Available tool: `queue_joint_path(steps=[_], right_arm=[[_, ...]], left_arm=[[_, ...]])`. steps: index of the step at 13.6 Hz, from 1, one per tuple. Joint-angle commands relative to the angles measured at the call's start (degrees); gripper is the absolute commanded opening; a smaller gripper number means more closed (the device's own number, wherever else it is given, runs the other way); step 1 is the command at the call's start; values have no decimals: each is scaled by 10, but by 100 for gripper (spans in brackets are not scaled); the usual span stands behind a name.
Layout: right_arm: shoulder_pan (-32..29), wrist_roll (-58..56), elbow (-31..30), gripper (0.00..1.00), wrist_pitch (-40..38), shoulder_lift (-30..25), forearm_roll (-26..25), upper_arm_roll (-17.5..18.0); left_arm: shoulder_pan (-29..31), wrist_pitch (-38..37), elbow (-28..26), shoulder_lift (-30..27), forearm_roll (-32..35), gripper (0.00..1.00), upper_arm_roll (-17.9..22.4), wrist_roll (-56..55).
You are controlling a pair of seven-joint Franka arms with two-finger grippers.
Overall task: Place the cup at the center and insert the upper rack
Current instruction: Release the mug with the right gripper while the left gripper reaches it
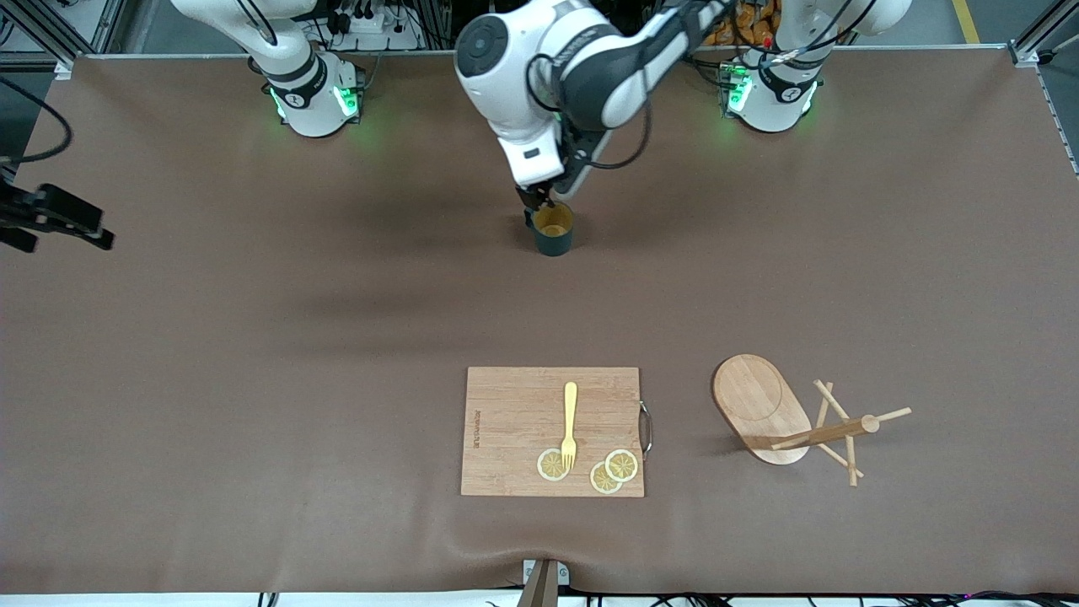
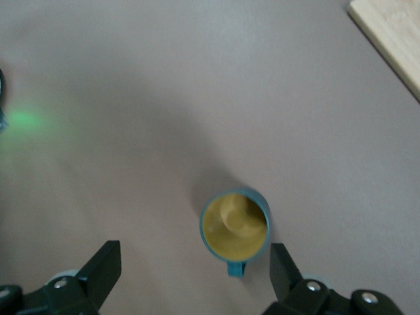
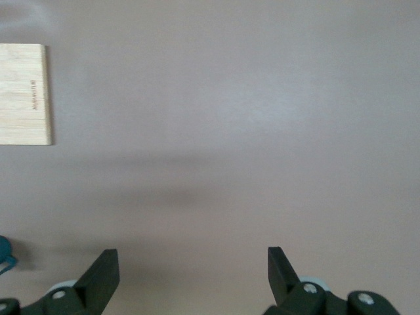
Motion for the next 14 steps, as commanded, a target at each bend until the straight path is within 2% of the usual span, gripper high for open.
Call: queue_joint_path(steps=[1, 8, 12, 14], right_arm=[[-28, -56, -11, 100, -5, -17, -19, 15], [-36, -35, -30, 100, -48, -21, -20, 14], [-35, -30, -30, 100, -76, -21, -20, 14], [-35, -31, -30, 100, -76, -18, -20, 14]], left_arm=[[-38, 22, 19, 24, 35, 100, 3, -43], [-92, 82, 18, 126, 118, 100, 2, -153], [-99, 108, 17, 149, 124, 98, 3, -197], [-108, 111, 16, 152, 130, 94, 3, -206]])
